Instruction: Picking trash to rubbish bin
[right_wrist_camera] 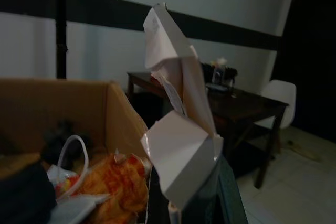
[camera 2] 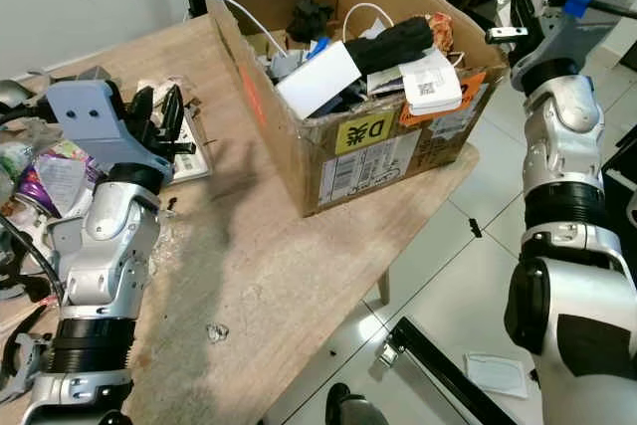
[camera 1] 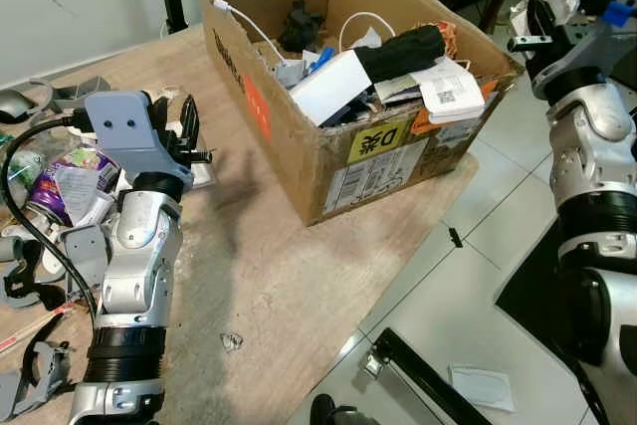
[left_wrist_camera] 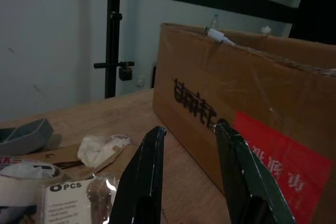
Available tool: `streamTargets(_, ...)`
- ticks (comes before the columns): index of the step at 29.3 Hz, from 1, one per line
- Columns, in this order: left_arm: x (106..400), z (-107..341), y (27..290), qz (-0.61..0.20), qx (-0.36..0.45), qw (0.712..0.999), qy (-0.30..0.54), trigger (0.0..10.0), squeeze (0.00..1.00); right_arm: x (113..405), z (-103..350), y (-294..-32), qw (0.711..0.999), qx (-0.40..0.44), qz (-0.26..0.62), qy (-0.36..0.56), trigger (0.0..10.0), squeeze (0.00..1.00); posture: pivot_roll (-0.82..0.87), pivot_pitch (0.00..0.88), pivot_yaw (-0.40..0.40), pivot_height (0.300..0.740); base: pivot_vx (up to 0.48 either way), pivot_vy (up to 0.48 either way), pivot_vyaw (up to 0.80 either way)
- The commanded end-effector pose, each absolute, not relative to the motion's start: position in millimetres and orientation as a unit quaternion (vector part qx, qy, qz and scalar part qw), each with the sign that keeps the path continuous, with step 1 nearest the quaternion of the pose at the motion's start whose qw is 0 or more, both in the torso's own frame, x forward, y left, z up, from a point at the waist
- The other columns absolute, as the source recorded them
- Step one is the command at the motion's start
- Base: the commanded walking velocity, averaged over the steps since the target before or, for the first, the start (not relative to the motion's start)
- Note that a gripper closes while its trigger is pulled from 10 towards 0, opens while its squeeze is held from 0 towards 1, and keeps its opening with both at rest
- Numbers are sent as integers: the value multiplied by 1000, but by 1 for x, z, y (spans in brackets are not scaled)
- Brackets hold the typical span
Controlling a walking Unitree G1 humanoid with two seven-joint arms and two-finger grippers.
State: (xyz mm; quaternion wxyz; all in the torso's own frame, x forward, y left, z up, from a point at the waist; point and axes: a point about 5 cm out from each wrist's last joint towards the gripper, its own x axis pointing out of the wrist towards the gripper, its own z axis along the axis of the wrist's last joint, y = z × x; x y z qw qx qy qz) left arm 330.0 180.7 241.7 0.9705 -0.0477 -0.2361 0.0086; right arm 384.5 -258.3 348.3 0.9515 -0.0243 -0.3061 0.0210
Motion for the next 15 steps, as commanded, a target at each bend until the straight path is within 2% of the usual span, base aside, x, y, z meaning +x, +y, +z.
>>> streamTargets(1,331,245,186,18,-37,969,-243,10000,0,381,356,-265,946,-19,17,-324,10000,0,38,207,-48,740,0,0,0)
streamTargets(5,327,248,191,22,-37,968,-247,10000,0,381,371,-262,936,-10,41,-349,10000,0,53,197,-32,740,0,0,0)
streamTargets(7,328,248,193,21,-34,969,-244,10000,0,382,375,-261,936,-5,46,-349,10000,0,64,222,-24,740,0,0,0)
streamTargets(15,325,249,196,18,-25,971,-239,10000,0,386,376,-270,951,-5,32,-308,10000,0,96,247,0,740,0,0,0)
